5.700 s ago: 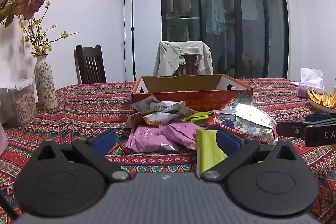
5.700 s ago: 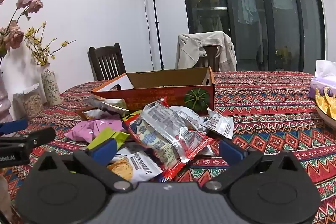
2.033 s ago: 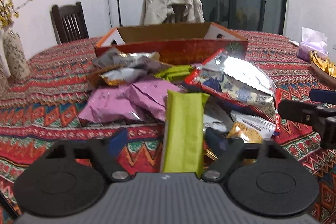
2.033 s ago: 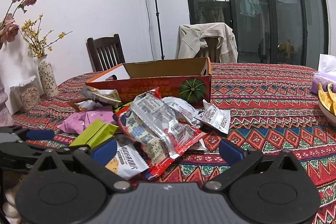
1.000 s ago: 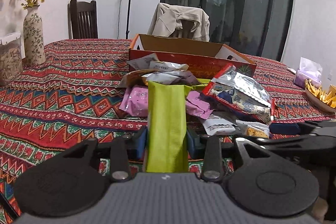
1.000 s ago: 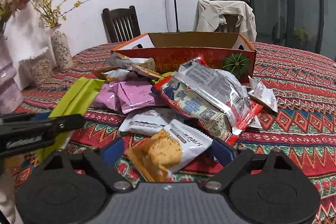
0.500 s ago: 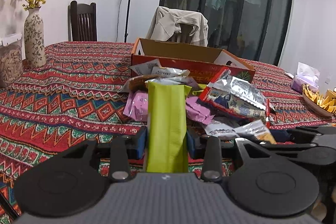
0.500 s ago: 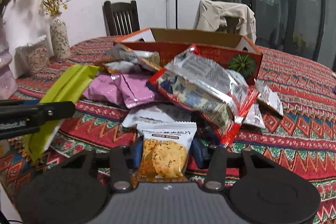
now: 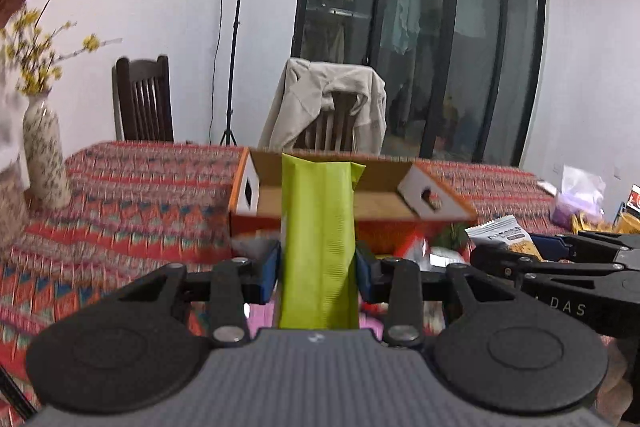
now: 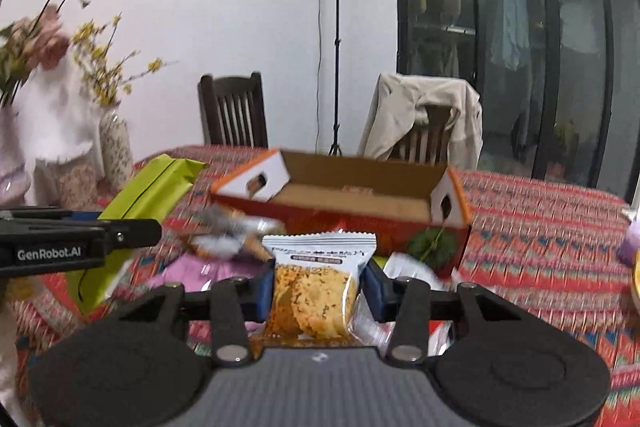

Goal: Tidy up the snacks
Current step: 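Carry both snacks over the cardboard box and open both tools to drop them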

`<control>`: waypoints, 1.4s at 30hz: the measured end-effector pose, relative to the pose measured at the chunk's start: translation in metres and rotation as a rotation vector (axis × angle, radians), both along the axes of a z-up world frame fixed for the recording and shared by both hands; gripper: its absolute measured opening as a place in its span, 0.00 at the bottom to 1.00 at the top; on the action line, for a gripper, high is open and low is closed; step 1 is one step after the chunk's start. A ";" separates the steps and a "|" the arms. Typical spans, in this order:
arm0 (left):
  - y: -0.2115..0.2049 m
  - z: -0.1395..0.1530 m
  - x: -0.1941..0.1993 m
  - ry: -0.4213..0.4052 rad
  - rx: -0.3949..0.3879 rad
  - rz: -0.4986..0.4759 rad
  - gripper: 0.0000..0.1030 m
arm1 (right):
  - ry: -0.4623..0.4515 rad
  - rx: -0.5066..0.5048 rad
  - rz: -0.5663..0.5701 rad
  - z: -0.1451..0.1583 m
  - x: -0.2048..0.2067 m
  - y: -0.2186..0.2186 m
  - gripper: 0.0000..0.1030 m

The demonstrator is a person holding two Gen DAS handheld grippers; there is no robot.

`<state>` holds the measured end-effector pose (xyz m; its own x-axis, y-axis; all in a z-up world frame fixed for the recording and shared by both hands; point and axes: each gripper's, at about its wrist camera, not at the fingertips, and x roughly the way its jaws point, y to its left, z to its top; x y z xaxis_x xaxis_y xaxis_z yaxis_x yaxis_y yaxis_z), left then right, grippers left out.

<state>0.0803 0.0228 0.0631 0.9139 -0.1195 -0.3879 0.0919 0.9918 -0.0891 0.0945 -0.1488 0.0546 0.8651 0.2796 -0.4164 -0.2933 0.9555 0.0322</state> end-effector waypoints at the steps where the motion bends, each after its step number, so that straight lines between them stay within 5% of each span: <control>1: -0.002 0.005 0.007 -0.009 0.004 -0.001 0.38 | -0.007 0.006 -0.008 0.004 0.008 -0.002 0.42; 13: -0.017 0.043 0.119 0.004 0.008 0.047 0.38 | -0.002 0.057 -0.075 0.036 0.125 -0.020 0.42; 24: -0.018 0.017 0.227 0.078 -0.019 0.156 0.38 | 0.040 0.084 -0.122 0.020 0.228 -0.024 0.42; 34: -0.005 -0.034 0.260 0.194 -0.008 0.155 0.38 | 0.157 0.080 -0.113 -0.026 0.257 -0.032 0.43; 42: -0.001 -0.045 0.261 0.236 -0.019 0.146 0.43 | 0.209 0.028 -0.115 -0.042 0.260 -0.026 0.45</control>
<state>0.3415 0.0219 0.0178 0.8067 -0.0020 -0.5909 -0.0777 0.9910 -0.1094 0.3544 -0.1743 0.0127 0.7879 0.1987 -0.5829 -0.1671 0.9800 0.1081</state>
